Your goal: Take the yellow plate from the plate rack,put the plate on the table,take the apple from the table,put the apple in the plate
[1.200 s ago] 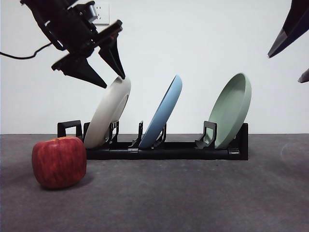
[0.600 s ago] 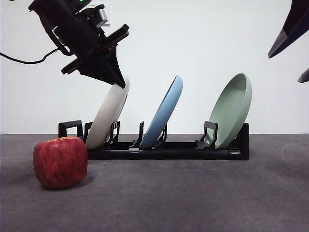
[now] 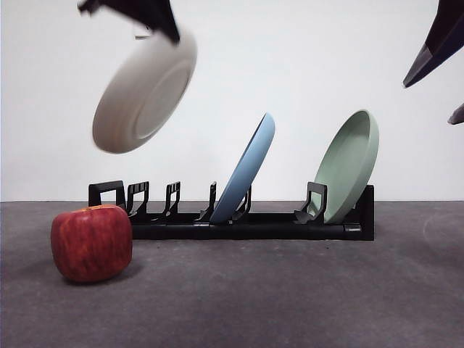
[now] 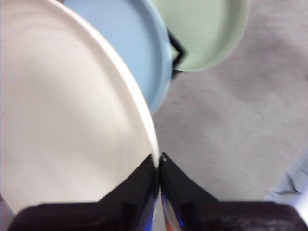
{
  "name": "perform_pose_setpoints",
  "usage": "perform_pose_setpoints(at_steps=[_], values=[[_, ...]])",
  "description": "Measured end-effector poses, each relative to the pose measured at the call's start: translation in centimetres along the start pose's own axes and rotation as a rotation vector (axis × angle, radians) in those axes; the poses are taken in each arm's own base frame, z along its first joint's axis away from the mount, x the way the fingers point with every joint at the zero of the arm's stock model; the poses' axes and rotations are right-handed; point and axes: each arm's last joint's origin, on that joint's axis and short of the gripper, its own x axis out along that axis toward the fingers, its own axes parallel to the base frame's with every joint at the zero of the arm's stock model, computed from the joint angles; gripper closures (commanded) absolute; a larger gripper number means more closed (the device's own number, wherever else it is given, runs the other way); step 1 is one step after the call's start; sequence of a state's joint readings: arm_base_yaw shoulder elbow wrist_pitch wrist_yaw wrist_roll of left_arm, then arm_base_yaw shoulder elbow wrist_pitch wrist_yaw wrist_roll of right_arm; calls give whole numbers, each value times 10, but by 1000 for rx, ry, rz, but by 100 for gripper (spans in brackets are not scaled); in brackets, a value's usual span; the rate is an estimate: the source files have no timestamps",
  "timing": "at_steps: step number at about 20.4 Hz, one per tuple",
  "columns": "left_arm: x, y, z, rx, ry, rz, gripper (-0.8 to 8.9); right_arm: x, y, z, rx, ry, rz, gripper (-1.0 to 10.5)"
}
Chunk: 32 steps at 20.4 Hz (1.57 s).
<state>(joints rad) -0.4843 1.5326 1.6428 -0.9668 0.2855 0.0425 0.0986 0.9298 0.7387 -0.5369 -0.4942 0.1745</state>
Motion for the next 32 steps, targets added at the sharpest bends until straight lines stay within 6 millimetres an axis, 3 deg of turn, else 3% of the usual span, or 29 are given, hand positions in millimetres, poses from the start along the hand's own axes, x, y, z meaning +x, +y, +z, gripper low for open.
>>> perform_pose_setpoints(at_steps=[3,7,10,15,20,24,32], values=[[-25,-32,-11,81,20,-30,822,-1,1,2,-3,-6,1,599],[-29,-76,-24,217,83,22,822,-18,14,25,-44,-90,11,599],[-14,-111,-36,328,87,57,822,-39,30,50,-90,-185,29,599],[37,-153,-78,403,115,-23,822,-80,58,83,-156,-311,52,599],[93,-161,-110,426,171,-7,822,-101,73,101,-182,-357,60,599],[128,-161,-119,447,204,71,822,-106,76,104,-187,-365,61,599],[174,-162,-135,510,293,89,822,-105,75,103,-174,-341,57,599]])
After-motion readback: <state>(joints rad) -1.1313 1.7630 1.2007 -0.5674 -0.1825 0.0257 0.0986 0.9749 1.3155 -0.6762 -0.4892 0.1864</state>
